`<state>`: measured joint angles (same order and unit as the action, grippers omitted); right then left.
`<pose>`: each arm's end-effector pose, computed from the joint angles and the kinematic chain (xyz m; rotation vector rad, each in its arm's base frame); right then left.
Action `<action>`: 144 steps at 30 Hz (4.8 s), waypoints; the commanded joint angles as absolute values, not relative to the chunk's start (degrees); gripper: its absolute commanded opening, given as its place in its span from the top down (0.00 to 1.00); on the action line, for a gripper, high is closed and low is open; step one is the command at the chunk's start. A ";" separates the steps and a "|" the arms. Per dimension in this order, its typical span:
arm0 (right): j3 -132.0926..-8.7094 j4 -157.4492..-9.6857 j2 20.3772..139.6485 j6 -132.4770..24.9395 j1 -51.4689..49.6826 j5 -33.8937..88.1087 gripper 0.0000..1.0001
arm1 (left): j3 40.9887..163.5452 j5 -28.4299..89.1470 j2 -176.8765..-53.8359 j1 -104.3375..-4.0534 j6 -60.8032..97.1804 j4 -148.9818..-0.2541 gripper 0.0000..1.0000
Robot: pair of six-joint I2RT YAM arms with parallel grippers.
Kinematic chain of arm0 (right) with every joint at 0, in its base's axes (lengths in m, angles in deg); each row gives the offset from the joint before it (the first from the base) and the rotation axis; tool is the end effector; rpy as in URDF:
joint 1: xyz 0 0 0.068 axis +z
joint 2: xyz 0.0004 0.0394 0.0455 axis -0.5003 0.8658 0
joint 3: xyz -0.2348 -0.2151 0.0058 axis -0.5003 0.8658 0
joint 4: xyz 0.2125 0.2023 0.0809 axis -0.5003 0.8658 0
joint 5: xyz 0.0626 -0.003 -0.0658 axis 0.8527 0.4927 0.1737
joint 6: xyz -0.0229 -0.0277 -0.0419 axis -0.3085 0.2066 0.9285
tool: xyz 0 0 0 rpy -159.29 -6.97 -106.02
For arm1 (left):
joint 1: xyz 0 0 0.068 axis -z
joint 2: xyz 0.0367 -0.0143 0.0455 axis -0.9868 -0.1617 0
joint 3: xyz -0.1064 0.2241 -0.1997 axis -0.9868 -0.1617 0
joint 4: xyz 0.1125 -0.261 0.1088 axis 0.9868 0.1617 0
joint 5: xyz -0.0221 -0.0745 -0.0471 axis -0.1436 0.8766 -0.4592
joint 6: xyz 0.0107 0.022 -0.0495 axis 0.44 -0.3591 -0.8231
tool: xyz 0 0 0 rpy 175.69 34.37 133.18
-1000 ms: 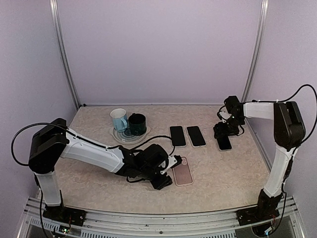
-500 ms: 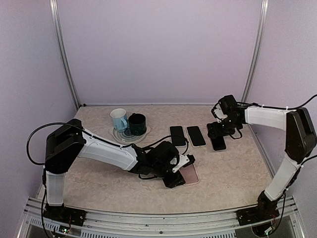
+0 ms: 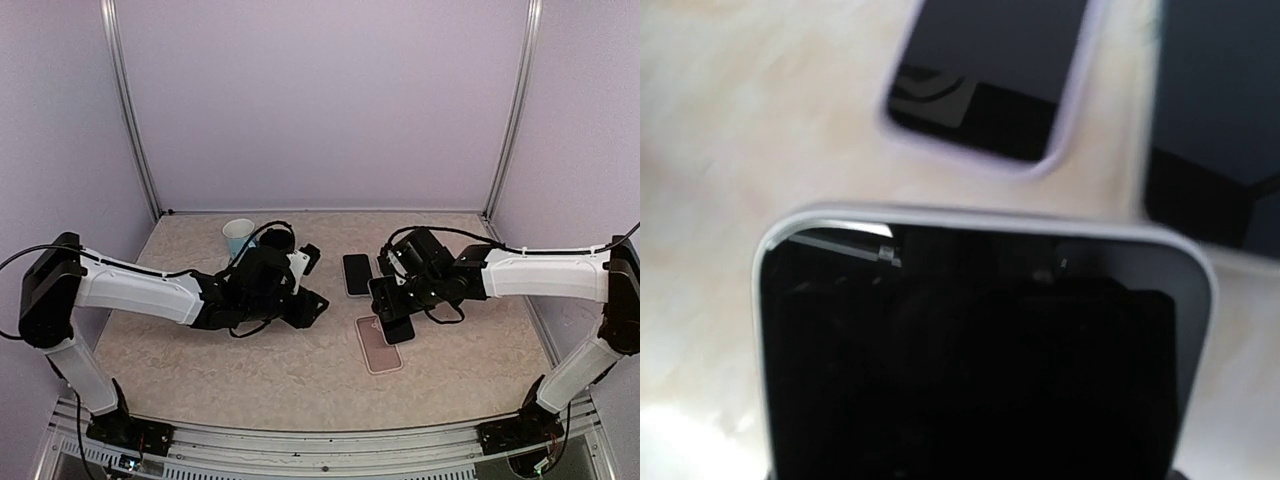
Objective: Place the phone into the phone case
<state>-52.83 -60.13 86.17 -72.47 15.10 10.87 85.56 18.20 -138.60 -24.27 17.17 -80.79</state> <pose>0.2540 0.2472 0.2460 -0.3661 2.4885 0.3291 0.2294 -0.3409 0.2022 0.8005 2.0967 -0.6002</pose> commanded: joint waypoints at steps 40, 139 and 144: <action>-53.24 -60.18 98.75 -91.43 28.43 2.12 0.47 | 77.35 3.05 -132.67 -27.37 10.34 -80.77 0.41; -43.23 -54.93 86.88 -73.65 12.14 35.40 0.66 | 92.38 20.19 -150.91 -16.14 25.34 -76.15 0.77; -41.81 -57.15 89.59 -73.77 12.21 37.45 0.80 | 94.41 20.80 -154.65 -15.73 25.71 -74.34 0.77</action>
